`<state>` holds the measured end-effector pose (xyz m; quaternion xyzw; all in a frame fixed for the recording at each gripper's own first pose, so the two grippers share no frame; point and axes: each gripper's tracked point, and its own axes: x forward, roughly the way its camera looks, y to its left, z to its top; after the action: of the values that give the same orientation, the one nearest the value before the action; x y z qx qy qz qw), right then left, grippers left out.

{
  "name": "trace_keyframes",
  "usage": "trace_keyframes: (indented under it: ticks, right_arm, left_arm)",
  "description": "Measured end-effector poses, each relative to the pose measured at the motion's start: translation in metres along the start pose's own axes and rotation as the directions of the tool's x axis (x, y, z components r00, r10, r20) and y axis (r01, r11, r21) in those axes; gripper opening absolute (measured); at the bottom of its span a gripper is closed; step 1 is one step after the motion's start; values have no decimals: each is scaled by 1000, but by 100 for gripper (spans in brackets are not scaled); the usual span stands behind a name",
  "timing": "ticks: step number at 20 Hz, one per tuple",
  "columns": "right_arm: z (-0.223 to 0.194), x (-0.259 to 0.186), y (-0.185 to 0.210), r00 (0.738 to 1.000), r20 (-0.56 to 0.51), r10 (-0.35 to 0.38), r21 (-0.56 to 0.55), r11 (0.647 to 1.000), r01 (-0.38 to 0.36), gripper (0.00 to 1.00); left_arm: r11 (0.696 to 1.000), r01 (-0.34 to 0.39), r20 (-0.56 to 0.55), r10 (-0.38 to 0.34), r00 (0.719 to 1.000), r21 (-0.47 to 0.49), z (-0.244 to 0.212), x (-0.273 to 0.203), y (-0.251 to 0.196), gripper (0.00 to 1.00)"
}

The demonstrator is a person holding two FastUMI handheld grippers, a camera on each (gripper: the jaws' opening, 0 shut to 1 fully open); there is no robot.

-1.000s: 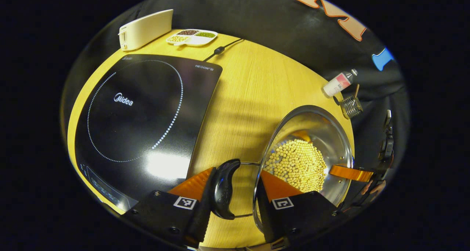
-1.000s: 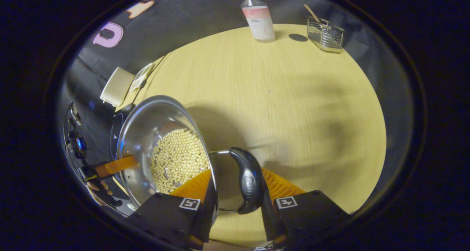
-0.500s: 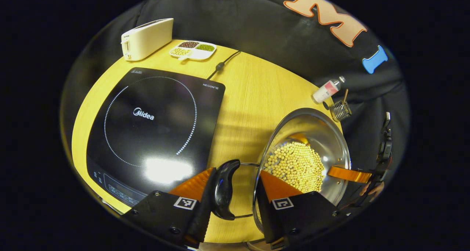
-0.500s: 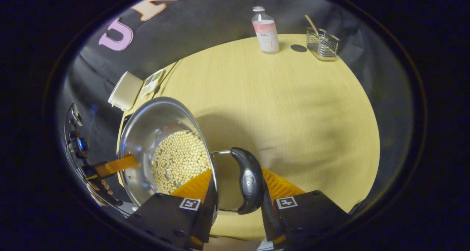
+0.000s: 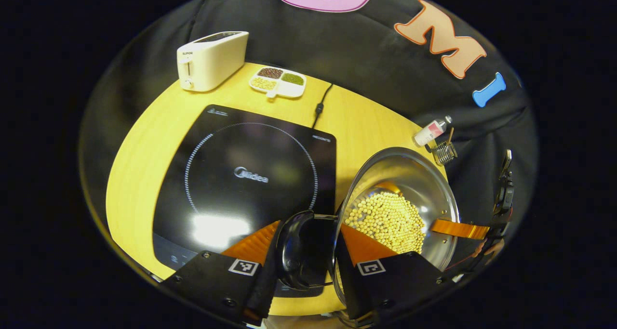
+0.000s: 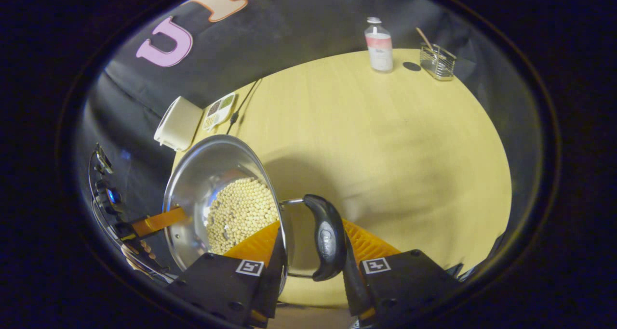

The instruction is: First push the handle of the pot to place it horizontally, then grasp the pot with both hands and set it on the induction cooktop.

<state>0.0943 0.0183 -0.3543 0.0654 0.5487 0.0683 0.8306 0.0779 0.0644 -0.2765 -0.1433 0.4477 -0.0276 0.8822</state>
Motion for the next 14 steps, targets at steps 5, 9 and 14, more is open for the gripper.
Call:
trace_keyframes:
  ticks: [5, 9, 14]
  right_arm:
    - [-8, 13, 56, 1000, 8, 11, -15, 1000, -10, 53]
    - [-7, 27, 92, 1000, 20, 11, -34, 999, -10, 53]
    - [0, 45, 133, 999, 33, 25, -50, 998, -23, 52]
  left_arm:
    - [1000, -28, 20, 28, 999, 14, 16, -15, 50, 61]
    - [999, -42, 39, 42, 998, 5, 28, -20, 83, 59]
    - [998, -68, 72, 68, 995, -5, 45, -26, 118, 59]
